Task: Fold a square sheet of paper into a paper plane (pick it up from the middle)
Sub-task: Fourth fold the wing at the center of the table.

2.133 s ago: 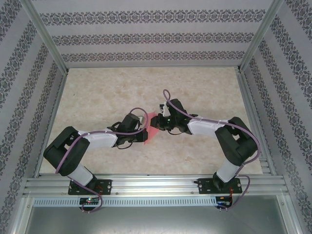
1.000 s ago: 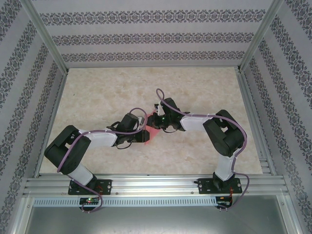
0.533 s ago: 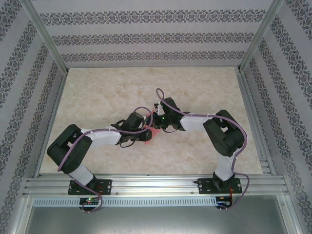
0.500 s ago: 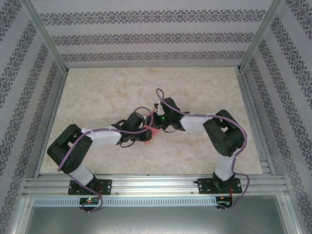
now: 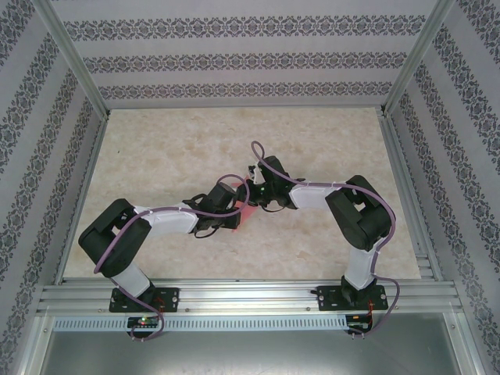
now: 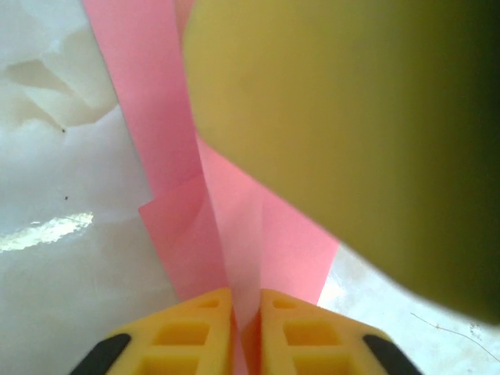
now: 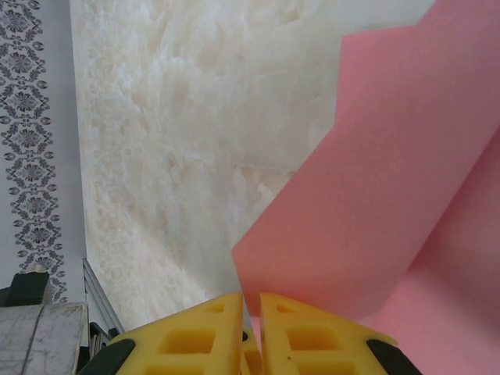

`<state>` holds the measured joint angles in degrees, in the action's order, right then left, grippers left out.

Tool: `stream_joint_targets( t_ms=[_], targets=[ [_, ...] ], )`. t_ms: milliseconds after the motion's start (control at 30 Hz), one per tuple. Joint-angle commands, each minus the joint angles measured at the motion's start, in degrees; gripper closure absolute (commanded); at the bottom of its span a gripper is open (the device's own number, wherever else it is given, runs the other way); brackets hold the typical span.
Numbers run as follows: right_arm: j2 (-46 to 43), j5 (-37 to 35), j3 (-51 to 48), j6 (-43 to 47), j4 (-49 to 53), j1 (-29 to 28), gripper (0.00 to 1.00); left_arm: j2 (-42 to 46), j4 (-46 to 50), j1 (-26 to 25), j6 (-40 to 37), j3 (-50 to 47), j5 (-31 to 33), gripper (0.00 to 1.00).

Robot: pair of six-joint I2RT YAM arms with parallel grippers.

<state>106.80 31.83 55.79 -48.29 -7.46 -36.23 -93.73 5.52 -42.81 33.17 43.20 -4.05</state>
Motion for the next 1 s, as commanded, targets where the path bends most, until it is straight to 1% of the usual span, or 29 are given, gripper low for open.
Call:
stream_joint_targets(
  t_ms=[0, 167, 333, 433, 500, 633, 800, 967],
  targets=[
    [0.34, 0.86, 1.52, -0.11, -1.59, 0.24, 0.85, 0.19, 1.42, -0.78, -1.89, 0.35, 0.83, 0.89],
    [-0.18, 1.3, 1.21, 0.23, -1.1, 0.23, 0.83, 1.63, -0.27, -0.4, -3.01, -1.29, -1.89, 0.94],
    [-1.32, 2.18, 0.93, 0.66, -0.75, 0.04, 0.8, 2.71, -7.26, 2.64, -2.07, -5.2, -10.97, 0.95],
    [-3.38, 1.96, 0.23, 1.05, -0.47, 0.07, 0.78, 3.17, -10.79, 4.4, -0.91, -7.19, -15.11, 0.96],
    [-5.26, 1.07, -0.31, 1.81, 0.48, 0.15, 0.77, 3.07, -12.89, 5.75, 0.2, -8.4, -17.57, 0.96],
    [-9.48, -1.53, -2.37, 3.39, 2.24, 0.39, 0.75, 3.59, -14.77, 7.65, 1.18, -10.3, -19.76, 0.96],
    [-9.67, -0.58, -1.85, 5.74, 5.0, -0.38, 0.84, 2.93, -15.89, 8.85, 1.9, -11.26, -22.35, 0.96],
    [-6.42, 0.14, -0.12, 5.85, 5.33, -2.33, 0.87, 1.85, -16.98, 9.73, 3.24, -11.68, -23.55, 0.96]
  ],
)
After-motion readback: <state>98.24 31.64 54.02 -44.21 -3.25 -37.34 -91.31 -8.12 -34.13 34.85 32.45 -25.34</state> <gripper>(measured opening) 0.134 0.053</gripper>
